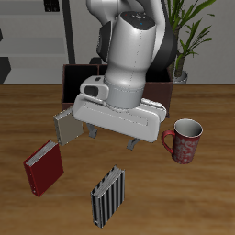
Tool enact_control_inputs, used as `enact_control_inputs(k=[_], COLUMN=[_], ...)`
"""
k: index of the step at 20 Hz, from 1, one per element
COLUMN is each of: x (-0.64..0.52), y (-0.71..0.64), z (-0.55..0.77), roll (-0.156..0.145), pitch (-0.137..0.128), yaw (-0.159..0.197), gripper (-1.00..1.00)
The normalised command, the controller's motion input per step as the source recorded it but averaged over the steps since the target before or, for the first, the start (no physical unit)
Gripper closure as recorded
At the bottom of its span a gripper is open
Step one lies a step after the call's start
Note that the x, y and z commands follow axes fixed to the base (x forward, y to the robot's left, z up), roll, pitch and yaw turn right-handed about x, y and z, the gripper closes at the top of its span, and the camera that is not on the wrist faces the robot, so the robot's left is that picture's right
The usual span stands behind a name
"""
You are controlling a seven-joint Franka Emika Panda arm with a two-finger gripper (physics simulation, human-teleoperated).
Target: Place the striped book into the back desk caddy's left compartment
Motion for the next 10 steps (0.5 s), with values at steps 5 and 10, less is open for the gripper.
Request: enact_control_inputs(k=[5,10], x=[0.11,0.12], y=[0.07,-0.06], z=[-0.09,-0.07], roll=[0.002,-0.005], pitch=[0.009,0.012], yaw=[-0.035,-0.058], gripper=[-1.00,-1.00])
